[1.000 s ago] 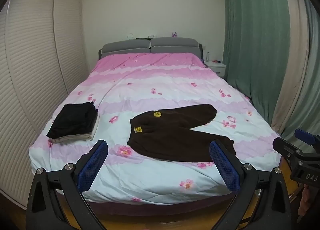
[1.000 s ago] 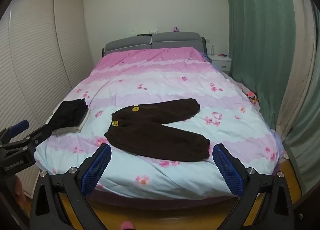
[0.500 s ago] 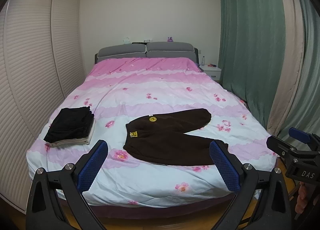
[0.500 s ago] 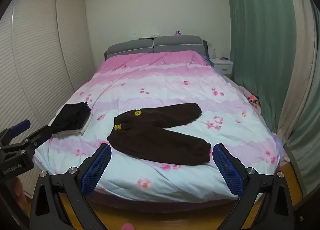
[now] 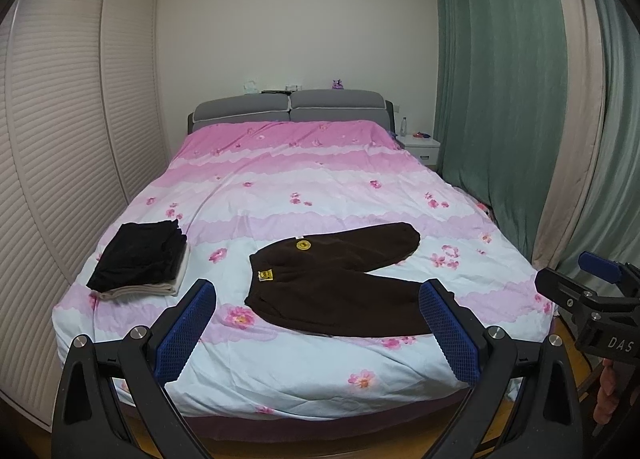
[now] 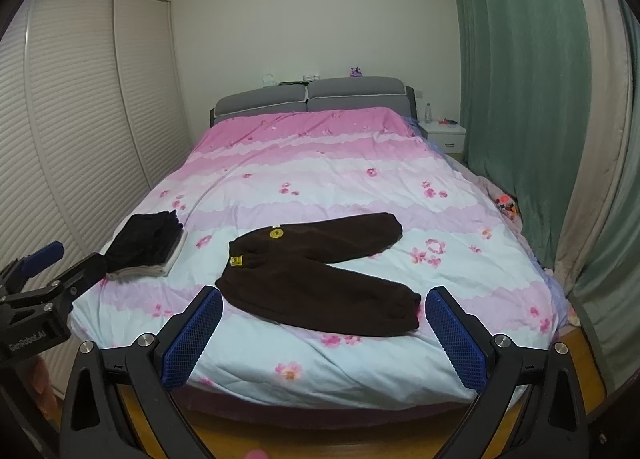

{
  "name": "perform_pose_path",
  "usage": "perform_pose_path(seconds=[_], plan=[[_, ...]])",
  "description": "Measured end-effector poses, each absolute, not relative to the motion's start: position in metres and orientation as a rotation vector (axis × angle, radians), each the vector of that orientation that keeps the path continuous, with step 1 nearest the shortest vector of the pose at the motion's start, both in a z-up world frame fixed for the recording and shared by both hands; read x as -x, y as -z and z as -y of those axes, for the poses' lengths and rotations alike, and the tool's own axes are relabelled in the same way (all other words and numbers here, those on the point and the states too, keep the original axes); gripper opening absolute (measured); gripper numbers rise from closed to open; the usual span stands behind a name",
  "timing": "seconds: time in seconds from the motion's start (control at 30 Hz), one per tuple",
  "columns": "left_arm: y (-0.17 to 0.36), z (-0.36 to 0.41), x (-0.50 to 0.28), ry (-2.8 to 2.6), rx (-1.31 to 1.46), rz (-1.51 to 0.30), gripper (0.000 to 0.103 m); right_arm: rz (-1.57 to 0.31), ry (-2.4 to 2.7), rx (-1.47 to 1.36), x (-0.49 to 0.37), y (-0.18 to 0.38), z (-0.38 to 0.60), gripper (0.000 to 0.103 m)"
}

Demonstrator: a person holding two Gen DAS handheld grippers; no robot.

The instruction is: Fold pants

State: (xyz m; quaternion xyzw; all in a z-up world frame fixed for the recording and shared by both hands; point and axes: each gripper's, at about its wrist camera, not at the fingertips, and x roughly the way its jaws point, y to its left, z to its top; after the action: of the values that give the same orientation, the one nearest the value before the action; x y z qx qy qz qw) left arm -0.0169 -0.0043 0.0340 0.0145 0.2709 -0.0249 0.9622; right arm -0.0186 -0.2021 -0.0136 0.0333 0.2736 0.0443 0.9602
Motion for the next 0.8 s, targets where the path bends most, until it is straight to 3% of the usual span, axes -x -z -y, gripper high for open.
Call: perform_pose_path(seconds=[0.8], plan=[[-0.0275,0.0002,0.0165,0.045,-0.029,-0.559,0.103,-0.576,-0.096,-0.066,0.0166,0.0117,0.2039,0.103]])
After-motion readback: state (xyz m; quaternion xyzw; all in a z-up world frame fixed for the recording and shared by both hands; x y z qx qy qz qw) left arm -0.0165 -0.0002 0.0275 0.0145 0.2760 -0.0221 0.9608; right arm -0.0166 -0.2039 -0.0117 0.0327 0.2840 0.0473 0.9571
